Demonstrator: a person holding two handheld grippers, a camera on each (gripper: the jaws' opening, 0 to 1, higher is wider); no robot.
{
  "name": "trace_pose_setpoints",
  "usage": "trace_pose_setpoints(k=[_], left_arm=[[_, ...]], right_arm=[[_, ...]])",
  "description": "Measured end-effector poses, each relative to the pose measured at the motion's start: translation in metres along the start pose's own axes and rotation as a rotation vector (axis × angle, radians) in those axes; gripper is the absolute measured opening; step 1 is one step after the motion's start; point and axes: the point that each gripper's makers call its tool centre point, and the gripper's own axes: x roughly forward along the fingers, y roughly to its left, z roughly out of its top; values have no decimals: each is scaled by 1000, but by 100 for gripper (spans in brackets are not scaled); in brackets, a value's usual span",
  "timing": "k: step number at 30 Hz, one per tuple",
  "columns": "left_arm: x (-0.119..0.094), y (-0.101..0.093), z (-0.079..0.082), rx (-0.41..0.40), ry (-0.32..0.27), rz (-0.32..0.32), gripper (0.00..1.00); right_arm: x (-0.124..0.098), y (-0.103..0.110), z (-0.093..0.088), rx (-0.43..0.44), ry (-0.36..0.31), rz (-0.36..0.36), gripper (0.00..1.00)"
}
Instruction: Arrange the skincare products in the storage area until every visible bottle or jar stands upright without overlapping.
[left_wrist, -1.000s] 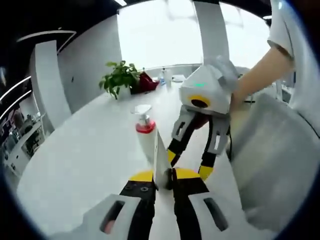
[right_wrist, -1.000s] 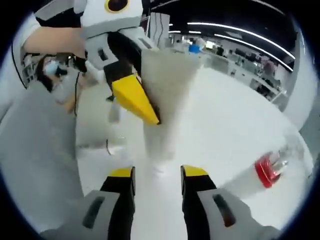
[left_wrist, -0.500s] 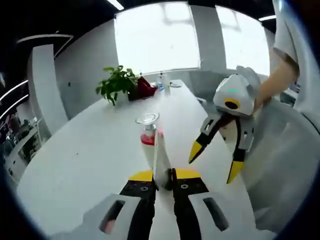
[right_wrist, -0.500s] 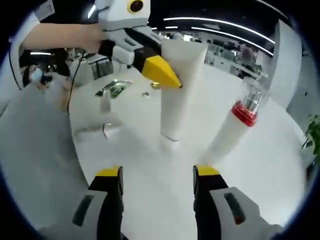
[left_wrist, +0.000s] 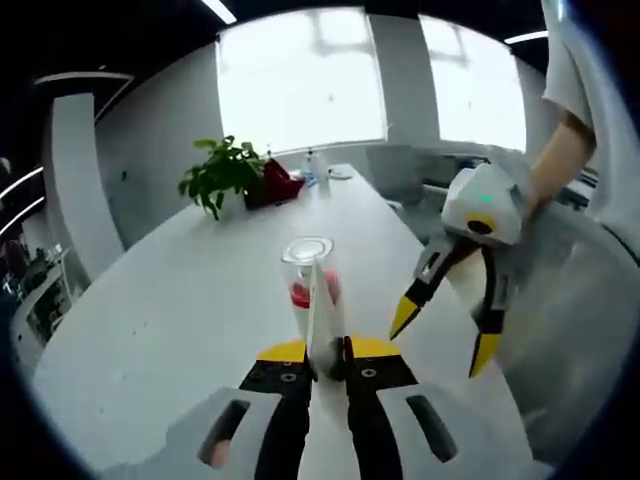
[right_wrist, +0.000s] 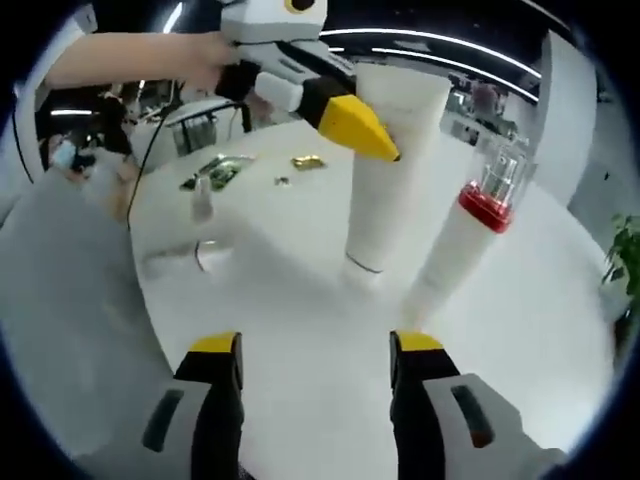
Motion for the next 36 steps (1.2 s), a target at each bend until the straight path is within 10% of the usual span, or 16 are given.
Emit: trace_pose_setpoints(k=[36], left_arm=[[9,10,5,38,-22,-55,9]], right_arm=[[4,2,-12,50,36,24,57]])
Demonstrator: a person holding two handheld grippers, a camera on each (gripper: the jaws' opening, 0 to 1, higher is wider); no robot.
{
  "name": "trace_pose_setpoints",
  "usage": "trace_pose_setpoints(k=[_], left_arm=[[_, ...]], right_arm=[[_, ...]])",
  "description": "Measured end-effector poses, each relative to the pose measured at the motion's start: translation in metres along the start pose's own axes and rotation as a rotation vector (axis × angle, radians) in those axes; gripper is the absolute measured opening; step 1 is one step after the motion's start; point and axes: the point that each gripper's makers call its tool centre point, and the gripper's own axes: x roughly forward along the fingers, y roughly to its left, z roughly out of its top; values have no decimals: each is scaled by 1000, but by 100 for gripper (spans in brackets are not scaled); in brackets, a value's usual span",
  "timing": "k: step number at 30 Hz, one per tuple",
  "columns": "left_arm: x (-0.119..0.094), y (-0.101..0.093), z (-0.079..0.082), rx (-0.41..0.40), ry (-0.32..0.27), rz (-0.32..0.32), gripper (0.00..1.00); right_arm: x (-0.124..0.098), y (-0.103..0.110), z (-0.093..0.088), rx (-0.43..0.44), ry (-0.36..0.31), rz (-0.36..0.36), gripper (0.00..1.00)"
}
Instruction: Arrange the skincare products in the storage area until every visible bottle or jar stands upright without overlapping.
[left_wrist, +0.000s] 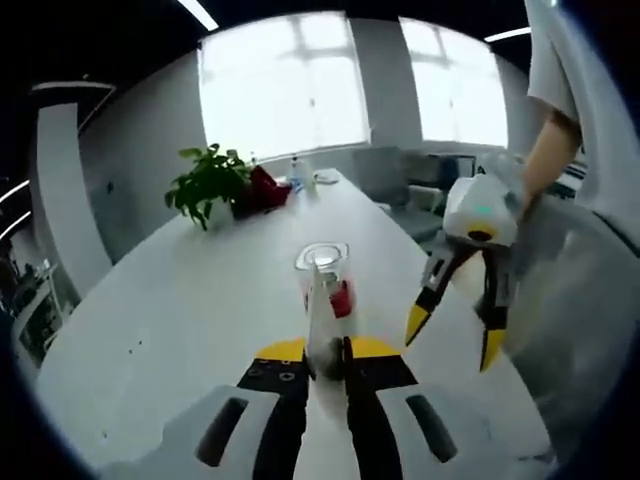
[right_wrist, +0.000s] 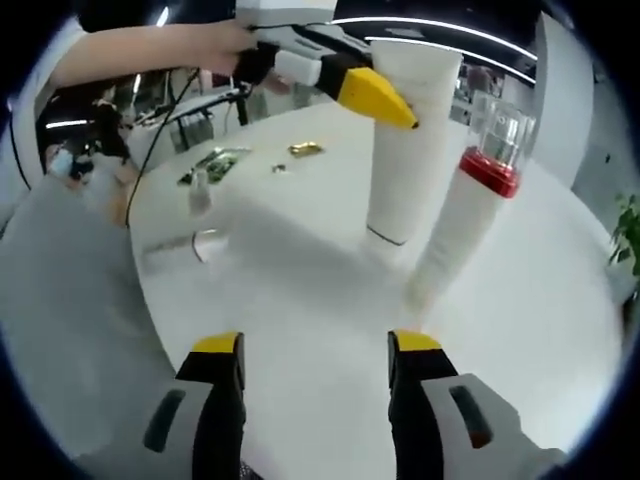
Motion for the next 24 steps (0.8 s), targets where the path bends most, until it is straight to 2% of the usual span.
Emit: trace_pose_setpoints(k=[1,6,10,13,14,18,21,24], left_arm=[[0,2,-3,-1,16,9,10],[-4,3,-5,-13,24,17,15],[-12,7,-3,-45,25,53,22],[-23,6,0,-75,17,93,30],[-27,7,1,-100,14,112,33],[-49,2,-1,-199,-7,148,32],[-63,-12,-1,-243,-19,189,41],[-80,-21,-12,-304,-10,224,44]], right_arm=[[0,0,0,1,0,0,57],[0,-1,-2,8,4,0,57],[-2,-2,2,14,-7,-8,57],[-2,-2,6,10,-22,-14,57],[-4,-1,8,8,-28,-15,58],[-7,-3,16,4,-54,-26,61],[-13,-7,23,9,-72,-41,63],[-18,-10,28,27,-91,-52,66]])
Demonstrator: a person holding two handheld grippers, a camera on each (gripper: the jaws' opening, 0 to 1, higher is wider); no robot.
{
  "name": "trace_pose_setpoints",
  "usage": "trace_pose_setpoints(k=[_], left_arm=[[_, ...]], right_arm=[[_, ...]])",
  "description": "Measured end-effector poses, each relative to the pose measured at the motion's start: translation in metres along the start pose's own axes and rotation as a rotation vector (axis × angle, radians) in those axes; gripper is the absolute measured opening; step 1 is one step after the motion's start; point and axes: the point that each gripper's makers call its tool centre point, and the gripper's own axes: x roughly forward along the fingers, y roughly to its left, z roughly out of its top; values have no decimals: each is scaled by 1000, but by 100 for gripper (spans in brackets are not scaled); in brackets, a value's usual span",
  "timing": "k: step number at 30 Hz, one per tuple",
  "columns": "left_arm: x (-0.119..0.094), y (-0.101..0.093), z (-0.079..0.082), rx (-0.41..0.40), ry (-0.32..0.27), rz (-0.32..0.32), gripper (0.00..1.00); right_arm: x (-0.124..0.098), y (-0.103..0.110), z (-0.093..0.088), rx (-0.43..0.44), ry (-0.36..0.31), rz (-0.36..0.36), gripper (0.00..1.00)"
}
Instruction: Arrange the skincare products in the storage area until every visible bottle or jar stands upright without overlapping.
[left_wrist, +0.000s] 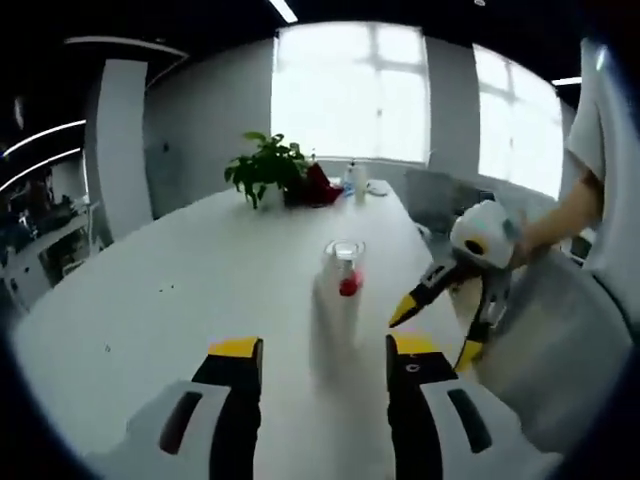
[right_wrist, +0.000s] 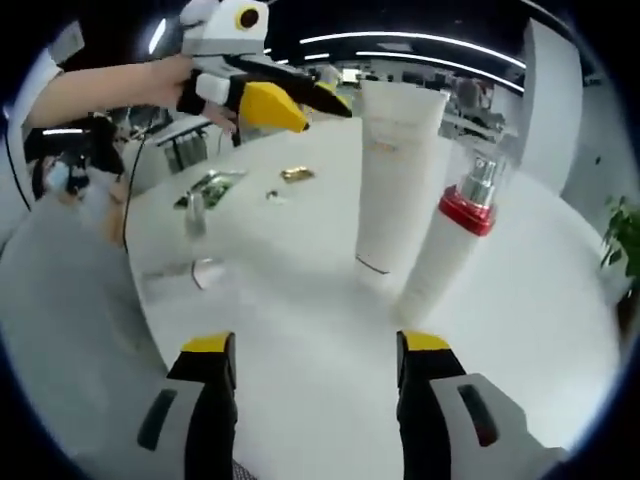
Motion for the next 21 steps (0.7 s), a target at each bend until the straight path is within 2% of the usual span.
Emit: trace_pose_setpoints(k=[3,6,9,11,15,18,21], left_arm=[[-18,-6,-12,-51,25,25,47],[-42,-10,-31,-124,72,79,47],[-57,-16,-39,-167,69,102,48],[-69,-19,-47,-195,63,133,52],[-90,-26,-62,-237,63,199,69],[-104,-30,-71,-267,58,245,74],[-123,-26,-81,-300,50,305,79]], right_arm=[[-8,-3,7,21,-30,-21,69],[-16,-4,11,55,-60,-32,71],[-22,0,13,79,-70,-31,73],[-28,2,18,92,-84,-35,75],[-37,6,23,98,-96,-46,81],[-41,1,24,105,-107,-67,83],[-46,-1,27,118,-130,-83,86]])
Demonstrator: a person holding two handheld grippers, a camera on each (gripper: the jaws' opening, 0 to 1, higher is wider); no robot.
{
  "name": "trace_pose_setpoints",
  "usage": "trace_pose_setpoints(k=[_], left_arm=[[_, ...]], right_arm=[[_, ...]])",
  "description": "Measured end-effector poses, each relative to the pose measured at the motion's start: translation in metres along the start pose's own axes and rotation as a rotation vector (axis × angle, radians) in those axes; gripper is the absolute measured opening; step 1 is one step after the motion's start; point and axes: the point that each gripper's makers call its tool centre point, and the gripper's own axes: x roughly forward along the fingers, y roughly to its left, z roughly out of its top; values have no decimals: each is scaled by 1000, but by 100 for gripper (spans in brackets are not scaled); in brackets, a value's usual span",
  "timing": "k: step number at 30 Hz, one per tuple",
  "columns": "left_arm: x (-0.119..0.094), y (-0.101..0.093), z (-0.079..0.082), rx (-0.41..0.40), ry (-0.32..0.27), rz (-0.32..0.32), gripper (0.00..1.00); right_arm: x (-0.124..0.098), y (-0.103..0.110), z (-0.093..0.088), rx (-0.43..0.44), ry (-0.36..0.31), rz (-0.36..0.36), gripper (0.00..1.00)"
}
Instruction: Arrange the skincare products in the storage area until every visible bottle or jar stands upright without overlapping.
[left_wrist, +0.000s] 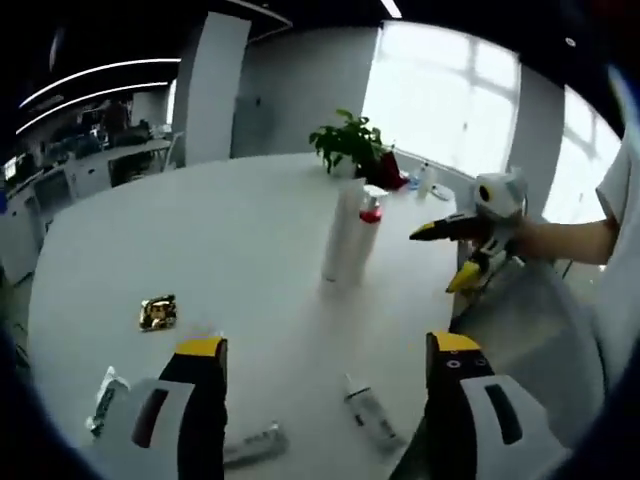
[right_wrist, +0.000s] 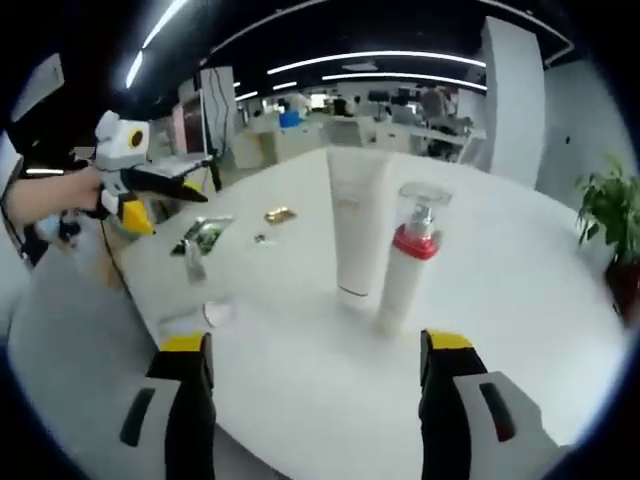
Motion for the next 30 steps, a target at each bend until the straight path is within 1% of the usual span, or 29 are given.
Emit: trace_pose_setpoints(k=[2,3,5,8,9,11,14,16,20,21,25,26,27,28,29,30], left_arm=[[-7,0,-3,-7,-6,22,83],[-13,2,-6,-20,-12,44,85],[-23,5,-11,-37,-17,70,87],[-32,1,-18,-36,-14,88,90],[-37,-2,-20,-36,-18,94,91],[-44,0,-23,-38,-25,115,94],[-56,-5,-29,-39,-31,145,97],[-62,-10,-34,-35,-24,166,99],[-71,-18,-47,-30,8,190,99],[-72,-19,-48,-31,9,194,99],[-81,-20,-51,-60,1,247,99],[-83,-15,-50,-84,-19,282,99],[-84,-15,-48,-89,-30,284,99],[-87,-14,-45,-106,-57,301,99],[-88,-11,-43,-117,-73,324,98],[-90,-9,-44,-113,-71,336,97]], right_arm=[[-7,3,4,20,-11,-10,87],[-7,-1,3,32,-20,-18,88],[-10,-3,3,48,-30,-27,89],[-15,-1,2,74,-46,-32,89],[-18,-1,3,76,-50,-39,89],[-21,1,3,77,-51,-45,90],[-27,3,7,86,-66,-55,91],[-29,3,9,89,-75,-65,92],[-35,7,14,105,-92,-79,96],[-37,10,16,105,-94,-77,96],[-41,14,21,96,-100,-81,99],[-42,15,22,103,-105,-78,99],[-42,16,25,111,-116,-73,99],[-43,17,27,107,-127,-74,99],[-44,18,26,101,-126,-79,99],[-44,19,25,99,-126,-80,99]])
